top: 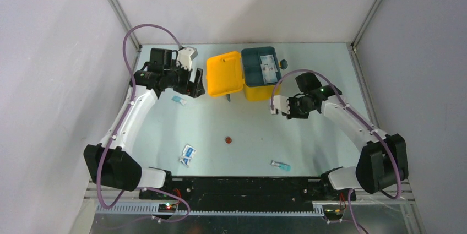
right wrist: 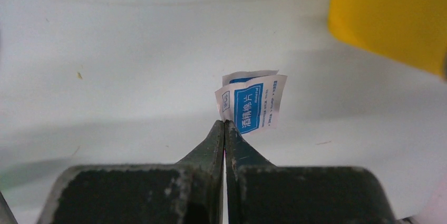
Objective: Organize the medicine kit
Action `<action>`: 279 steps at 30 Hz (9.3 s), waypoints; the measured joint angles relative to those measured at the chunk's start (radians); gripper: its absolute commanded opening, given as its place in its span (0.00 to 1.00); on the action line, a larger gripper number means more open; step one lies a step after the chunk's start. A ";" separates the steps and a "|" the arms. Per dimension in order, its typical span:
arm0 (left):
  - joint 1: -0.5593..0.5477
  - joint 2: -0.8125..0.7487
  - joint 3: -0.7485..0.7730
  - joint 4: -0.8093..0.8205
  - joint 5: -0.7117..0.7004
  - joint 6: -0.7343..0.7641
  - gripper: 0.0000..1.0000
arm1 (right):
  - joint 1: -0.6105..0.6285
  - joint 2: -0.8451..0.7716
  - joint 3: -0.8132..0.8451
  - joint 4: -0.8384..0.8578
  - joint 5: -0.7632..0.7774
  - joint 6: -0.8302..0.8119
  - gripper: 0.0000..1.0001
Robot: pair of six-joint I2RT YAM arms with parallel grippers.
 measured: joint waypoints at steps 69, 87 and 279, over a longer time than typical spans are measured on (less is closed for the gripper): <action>-0.059 -0.076 -0.510 -0.423 -0.015 0.850 0.73 | 0.060 0.137 0.341 0.269 -0.158 0.665 0.57; -0.081 0.086 -0.567 -0.093 -0.135 0.574 0.45 | 0.060 0.137 0.335 0.266 -0.159 0.680 0.57; 0.037 0.130 0.117 0.152 -0.073 -0.327 0.69 | 0.549 -0.200 -0.476 0.221 0.059 0.669 0.57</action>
